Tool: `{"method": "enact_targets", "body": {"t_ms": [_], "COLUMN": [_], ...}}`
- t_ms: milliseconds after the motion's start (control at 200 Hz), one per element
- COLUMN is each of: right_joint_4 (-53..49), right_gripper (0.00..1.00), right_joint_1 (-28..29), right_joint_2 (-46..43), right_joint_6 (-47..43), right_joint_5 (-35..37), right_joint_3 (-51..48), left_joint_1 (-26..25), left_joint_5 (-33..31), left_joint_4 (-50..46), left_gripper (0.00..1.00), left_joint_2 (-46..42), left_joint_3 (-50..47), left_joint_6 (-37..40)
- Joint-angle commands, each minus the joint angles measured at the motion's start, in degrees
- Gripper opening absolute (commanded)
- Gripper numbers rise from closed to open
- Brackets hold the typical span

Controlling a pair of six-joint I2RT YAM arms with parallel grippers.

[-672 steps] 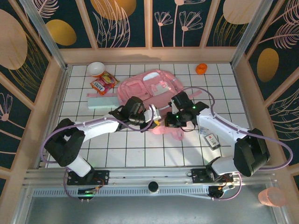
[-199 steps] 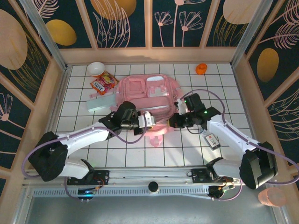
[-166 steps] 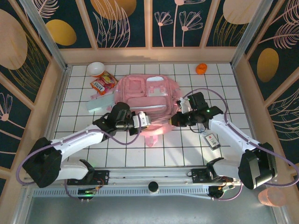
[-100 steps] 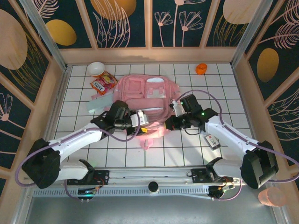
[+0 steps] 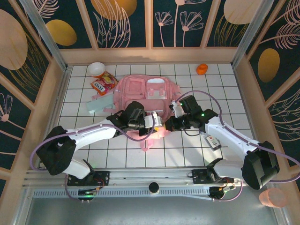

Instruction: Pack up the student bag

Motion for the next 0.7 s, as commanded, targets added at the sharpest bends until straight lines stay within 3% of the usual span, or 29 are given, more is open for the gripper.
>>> {"method": "enact_targets", "body": {"t_ms": [0,55,230,415,696], "right_joint_4": [-0.66,-2.77,-2.00,0.59,11.84], "right_gripper": [0.00,0.00,0.00,0.00,0.00], "right_joint_1": [-1.77,-4.39,-14.98,-20.89,-25.22], "right_joint_2": [-1.40,-0.94,-0.60,4.01,15.50], "right_joint_6": [-0.22,-0.54,-0.86,-2.29,-0.64], "right_joint_5": [1.59,3.49,5.15,6.01,4.88], "right_joint_3": [1.80,0.84,-2.20,-0.97,2.59], "left_joint_1": [0.12,0.13,0.33,0.56,0.54], "left_joint_5": [-3.56,-4.14,-6.46,-7.47,1.52], "left_joint_4": [1.47,2.67,4.30,3.94,-0.03], "left_gripper": [0.08,0.00,0.00,0.00,0.00], "left_joint_2": [-1.67,-3.62,-10.71,-17.17,-21.04], "left_joint_3": [-2.22,-3.48,-7.33,-8.15,-4.19], "left_joint_6": [-0.84,-0.97,-1.04,-1.37,-0.08]}}
